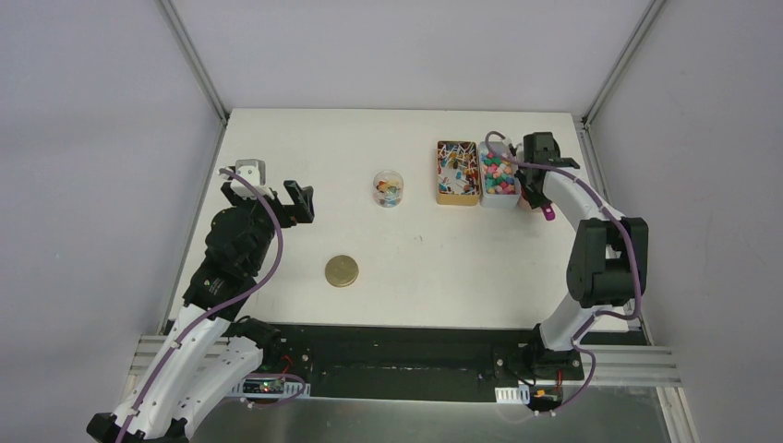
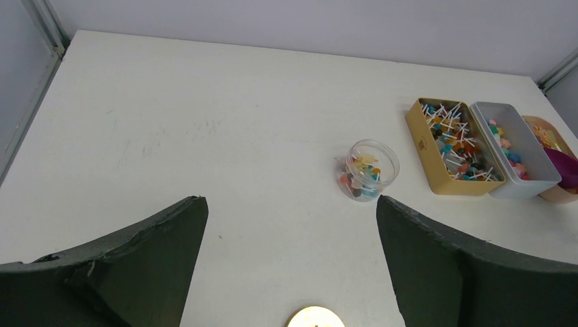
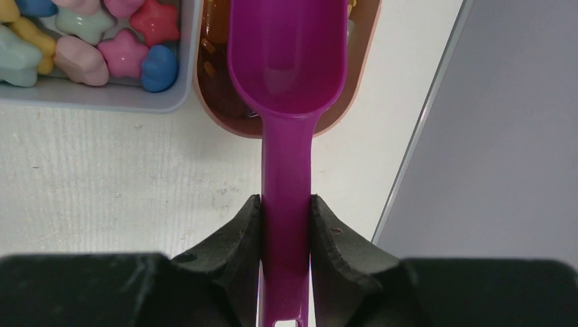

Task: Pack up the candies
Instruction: Scoop the fake candies from the storage box, then place the fake candies in the packing bottle.

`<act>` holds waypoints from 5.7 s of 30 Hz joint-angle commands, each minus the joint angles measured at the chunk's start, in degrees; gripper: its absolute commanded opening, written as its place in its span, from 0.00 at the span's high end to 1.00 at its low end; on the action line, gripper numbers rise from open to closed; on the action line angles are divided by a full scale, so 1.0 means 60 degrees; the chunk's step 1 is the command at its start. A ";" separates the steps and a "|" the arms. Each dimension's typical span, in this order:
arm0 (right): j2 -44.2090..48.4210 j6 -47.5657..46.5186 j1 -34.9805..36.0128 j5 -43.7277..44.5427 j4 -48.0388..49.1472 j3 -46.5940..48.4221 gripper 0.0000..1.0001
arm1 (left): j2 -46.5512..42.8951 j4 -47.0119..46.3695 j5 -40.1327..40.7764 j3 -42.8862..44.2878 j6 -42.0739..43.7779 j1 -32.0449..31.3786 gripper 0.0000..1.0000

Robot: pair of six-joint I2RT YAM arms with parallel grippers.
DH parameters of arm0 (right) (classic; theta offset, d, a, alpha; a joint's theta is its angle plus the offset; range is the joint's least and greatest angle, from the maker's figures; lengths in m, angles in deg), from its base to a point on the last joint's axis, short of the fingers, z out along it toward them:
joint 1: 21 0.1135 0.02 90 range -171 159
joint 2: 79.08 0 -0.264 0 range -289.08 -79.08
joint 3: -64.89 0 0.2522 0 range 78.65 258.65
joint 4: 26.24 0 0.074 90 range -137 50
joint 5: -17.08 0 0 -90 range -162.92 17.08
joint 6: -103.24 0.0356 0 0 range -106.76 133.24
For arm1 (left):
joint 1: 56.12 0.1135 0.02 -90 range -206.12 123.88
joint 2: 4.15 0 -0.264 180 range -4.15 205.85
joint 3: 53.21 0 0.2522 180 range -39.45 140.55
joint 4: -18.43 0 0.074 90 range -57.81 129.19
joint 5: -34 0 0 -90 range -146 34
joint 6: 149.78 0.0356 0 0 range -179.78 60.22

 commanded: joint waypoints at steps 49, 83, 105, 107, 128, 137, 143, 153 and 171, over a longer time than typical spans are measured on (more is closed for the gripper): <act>0.2620 0.0239 -0.0360 -0.0462 0.4594 -0.3593 1.00 | 0.0008 -0.0093 0.0063 -0.0004 0.0149 0.0056 0.01; 0.4629 -0.0011 -0.0367 -0.0532 0.5201 -0.4377 1.00 | -0.0037 -0.0087 0.0005 -0.0005 0.0143 0.0057 0.01; 0.5960 -0.1470 0.0781 -0.2394 0.5094 -0.4118 1.00 | -0.0052 -0.0091 0.0093 -0.0005 0.0133 0.0057 0.01; 0.5924 -0.1698 0.1077 -0.2398 0.4986 -0.4040 1.00 | -0.0051 -0.0092 0.0093 -0.0005 0.0143 0.0057 0.01; 0.4679 -0.3895 0.4221 -0.0886 0.3860 -0.2803 1.00 | -0.0061 -0.0086 0.0223 -0.0012 0.0147 0.0058 0.01; 0.3836 -0.4326 0.5316 -0.0331 0.3783 -0.2354 1.00 | -0.0065 -0.0089 0.0218 -0.0005 0.0133 0.0058 0.01; 0.2989 -0.4566 0.5919 0.0110 0.3661 -0.1752 1.00 | -0.0095 -0.0083 0.0225 -0.0005 0.0143 0.0057 0.01; 0.1693 -0.4989 0.6769 0.1023 0.3314 -0.0803 1.00 | -0.0134 -0.0088 0.0220 0.0010 0.0143 0.0044 0.01; 0.0076 -0.6425 0.7705 0.3027 0.2905 0.0342 1.00 | -0.0170 -0.0093 0.0240 -0.0005 0.0135 0.0057 0.01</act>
